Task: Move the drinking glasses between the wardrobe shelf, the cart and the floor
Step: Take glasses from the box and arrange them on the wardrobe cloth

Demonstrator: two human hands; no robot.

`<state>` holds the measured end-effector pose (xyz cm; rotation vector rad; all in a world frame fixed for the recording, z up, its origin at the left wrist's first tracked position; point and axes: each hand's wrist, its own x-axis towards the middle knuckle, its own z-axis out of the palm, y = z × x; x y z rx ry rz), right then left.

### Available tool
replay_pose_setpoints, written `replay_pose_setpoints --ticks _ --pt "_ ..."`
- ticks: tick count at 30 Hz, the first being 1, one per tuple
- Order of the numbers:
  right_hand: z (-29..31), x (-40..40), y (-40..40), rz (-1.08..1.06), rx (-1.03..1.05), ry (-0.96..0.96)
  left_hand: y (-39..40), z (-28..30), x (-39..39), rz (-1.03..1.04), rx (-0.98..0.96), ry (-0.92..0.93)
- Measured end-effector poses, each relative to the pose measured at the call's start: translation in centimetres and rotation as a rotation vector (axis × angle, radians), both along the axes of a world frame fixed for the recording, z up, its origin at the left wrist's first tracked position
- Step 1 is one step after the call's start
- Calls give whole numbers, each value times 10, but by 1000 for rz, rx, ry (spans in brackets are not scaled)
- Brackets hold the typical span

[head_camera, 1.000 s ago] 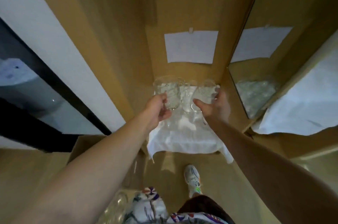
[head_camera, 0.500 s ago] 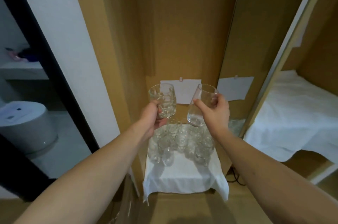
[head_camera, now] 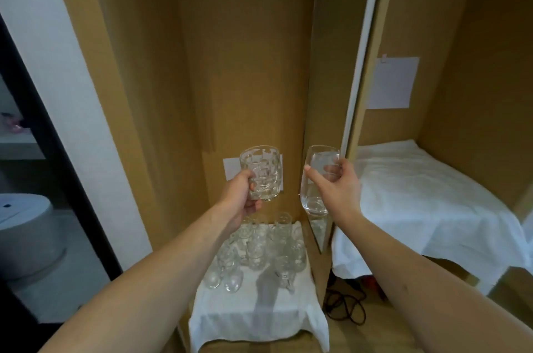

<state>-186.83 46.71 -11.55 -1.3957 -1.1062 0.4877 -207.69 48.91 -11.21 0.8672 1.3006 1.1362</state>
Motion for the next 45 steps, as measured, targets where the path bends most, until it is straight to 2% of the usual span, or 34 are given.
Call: replay_pose_setpoints --ticks 7,16,23,32,45 --pt "2 72 -34 4 18 -23 -31 -5 62 -6 -45 -12" --pt "-8 151 -75 -15 -21 8 -70 -12 142 -7 -82 63" --pt "-12 201 -93 -77 -44 43 -75 -9 204 -96 -88 59" --pt "-14 250 -72 -179 -52 70 -31 -9 262 -192 -95 30" --pt "-22 303 37 -269 -112 14 91 -28 334 -274 -111 -2"
